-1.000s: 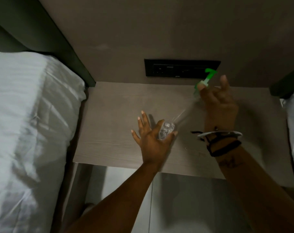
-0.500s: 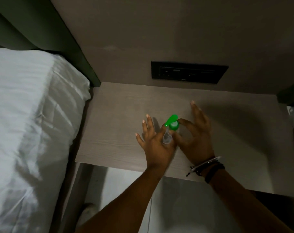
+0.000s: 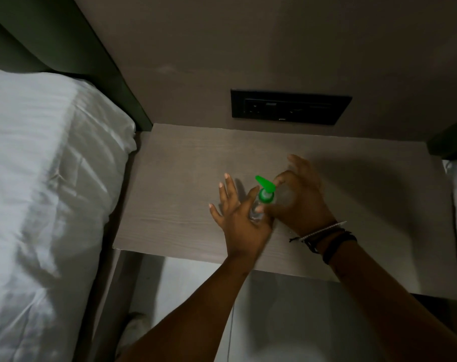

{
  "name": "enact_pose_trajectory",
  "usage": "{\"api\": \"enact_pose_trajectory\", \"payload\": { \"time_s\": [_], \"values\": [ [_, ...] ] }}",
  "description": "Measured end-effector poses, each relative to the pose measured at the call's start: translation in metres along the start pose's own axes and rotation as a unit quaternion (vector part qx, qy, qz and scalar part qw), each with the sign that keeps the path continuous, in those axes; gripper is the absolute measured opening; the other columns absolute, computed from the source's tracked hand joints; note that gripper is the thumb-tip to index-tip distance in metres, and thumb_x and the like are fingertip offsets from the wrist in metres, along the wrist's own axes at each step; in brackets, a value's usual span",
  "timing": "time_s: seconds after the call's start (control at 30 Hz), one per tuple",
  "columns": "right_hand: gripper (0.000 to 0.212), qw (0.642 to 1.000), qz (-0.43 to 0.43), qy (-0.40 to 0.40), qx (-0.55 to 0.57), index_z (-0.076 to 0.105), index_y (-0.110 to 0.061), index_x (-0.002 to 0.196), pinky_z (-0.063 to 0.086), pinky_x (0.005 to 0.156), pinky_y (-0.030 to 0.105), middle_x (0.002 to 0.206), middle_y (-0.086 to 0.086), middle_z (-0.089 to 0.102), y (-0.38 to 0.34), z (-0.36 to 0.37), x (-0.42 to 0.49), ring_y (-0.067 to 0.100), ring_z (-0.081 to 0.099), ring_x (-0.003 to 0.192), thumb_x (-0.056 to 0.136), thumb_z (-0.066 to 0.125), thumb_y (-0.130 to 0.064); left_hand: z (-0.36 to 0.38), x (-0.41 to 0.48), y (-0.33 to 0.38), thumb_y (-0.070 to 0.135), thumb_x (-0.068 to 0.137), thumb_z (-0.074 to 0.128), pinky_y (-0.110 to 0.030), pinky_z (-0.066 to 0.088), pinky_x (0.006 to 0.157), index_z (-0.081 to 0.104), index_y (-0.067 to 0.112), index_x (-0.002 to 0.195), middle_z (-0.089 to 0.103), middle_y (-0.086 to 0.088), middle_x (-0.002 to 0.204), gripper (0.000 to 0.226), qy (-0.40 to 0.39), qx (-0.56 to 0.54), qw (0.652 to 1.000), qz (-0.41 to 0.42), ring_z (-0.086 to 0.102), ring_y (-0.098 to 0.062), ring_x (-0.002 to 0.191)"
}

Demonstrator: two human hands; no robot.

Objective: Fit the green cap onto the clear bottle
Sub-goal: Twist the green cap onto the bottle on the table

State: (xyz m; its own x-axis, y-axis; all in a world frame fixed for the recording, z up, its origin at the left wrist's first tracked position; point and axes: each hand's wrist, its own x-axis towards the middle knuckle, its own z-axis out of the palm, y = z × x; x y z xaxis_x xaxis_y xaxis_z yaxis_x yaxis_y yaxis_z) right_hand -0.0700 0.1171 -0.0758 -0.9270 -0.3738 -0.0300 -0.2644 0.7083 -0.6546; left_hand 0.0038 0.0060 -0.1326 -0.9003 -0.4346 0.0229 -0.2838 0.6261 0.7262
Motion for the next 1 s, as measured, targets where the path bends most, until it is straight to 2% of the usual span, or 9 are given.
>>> {"api": "enact_pose_trajectory", "payload": {
  "time_s": [0.07,0.13,0.23,0.4,0.57,0.7,0.77,0.87,1.0],
  "values": [
    [0.110,0.999,0.020,-0.039,0.006,0.030,-0.025,0.140,0.006,0.116,0.062,0.160,0.013,0.006,0.002,0.003,-0.005,0.034,0.004,0.146,0.051,0.080,-0.065,0.001,0.000,-0.001,0.053,0.078,0.053,-0.055,-0.012,0.117,0.057,0.040,0.125,-0.005,0.005,0.162,0.049,0.003,-0.010,1.000,-0.002,-0.011,-0.017,0.150],
    [0.094,0.998,0.002,-0.065,0.012,0.030,-0.032,0.142,0.000,0.115,0.064,0.161,0.009,-0.001,0.003,0.003,-0.007,0.033,-0.003,0.147,0.062,0.071,-0.062,0.001,0.001,0.002,0.057,0.076,0.051,-0.052,-0.014,0.116,0.059,0.040,0.123,-0.002,0.003,0.163,0.050,0.002,-0.027,1.000,-0.002,-0.009,-0.017,0.150],
    [0.040,1.000,-0.017,0.007,0.014,0.064,-0.027,0.106,0.008,0.113,0.068,0.158,0.006,0.022,0.001,0.002,-0.004,0.031,0.008,0.146,0.070,0.077,-0.042,0.001,0.002,0.005,0.063,0.074,0.052,-0.048,-0.015,0.115,0.059,0.040,0.123,-0.001,0.001,0.164,0.054,-0.001,-0.020,1.000,0.008,-0.008,-0.019,0.150],
    [0.111,0.999,0.027,-0.004,0.017,0.041,-0.018,0.134,0.018,0.115,0.062,0.155,0.016,0.024,0.000,0.012,-0.004,0.033,0.018,0.143,0.044,0.077,-0.072,0.001,0.002,-0.002,0.047,0.078,0.056,-0.059,-0.009,0.116,0.055,0.041,0.125,-0.003,0.000,0.164,0.048,-0.015,0.014,1.000,-0.002,-0.008,-0.022,0.150],
    [0.048,0.996,-0.035,0.016,0.080,0.068,-0.016,0.101,0.025,0.109,0.065,0.142,0.015,0.047,0.014,0.007,-0.008,0.036,0.031,0.137,0.062,0.082,-0.042,0.005,-0.006,0.003,0.053,0.073,0.065,-0.053,-0.012,0.115,0.057,0.042,0.123,0.001,0.000,0.164,0.051,-0.021,-0.044,0.999,0.005,-0.007,-0.020,0.150],
    [0.094,0.996,0.015,0.022,0.082,0.051,-0.019,0.120,0.029,0.112,0.059,0.146,0.016,0.036,0.000,0.020,-0.003,0.033,0.032,0.135,0.043,0.083,-0.062,-0.002,0.007,-0.005,0.044,0.077,0.060,-0.061,-0.006,0.116,0.056,0.039,0.126,-0.002,0.000,0.164,0.049,-0.030,-0.010,0.999,0.006,-0.006,-0.023,0.150],
    [0.084,0.996,0.002,-0.022,0.087,0.052,-0.021,0.128,0.018,0.116,0.056,0.155,0.013,0.024,0.005,0.017,-0.001,0.032,0.019,0.143,0.056,0.073,-0.061,-0.002,0.012,-0.002,0.048,0.076,0.061,-0.056,-0.009,0.116,0.055,0.042,0.126,-0.003,0.002,0.164,0.051,-0.043,-0.031,0.999,0.013,-0.007,-0.021,0.150],
    [0.043,0.996,-0.019,0.030,0.081,0.069,-0.019,0.101,0.021,0.112,0.062,0.148,0.011,0.040,0.010,0.007,0.003,0.034,0.025,0.140,0.066,0.079,-0.042,0.000,0.017,0.005,0.053,0.074,0.064,-0.051,-0.010,0.114,0.055,0.043,0.125,-0.002,0.003,0.163,0.053,-0.054,-0.053,0.997,0.029,-0.007,-0.020,0.150],
    [0.076,0.999,-0.002,0.032,0.031,0.057,-0.017,0.110,0.024,0.114,0.058,0.146,0.016,0.036,0.000,0.016,0.005,0.034,0.031,0.137,0.051,0.085,-0.054,-0.003,0.020,-0.005,0.045,0.080,0.062,-0.060,-0.005,0.116,0.058,0.039,0.124,-0.002,0.004,0.163,0.044,-0.051,-0.029,0.998,0.022,-0.005,-0.022,0.150]
  ]
}}
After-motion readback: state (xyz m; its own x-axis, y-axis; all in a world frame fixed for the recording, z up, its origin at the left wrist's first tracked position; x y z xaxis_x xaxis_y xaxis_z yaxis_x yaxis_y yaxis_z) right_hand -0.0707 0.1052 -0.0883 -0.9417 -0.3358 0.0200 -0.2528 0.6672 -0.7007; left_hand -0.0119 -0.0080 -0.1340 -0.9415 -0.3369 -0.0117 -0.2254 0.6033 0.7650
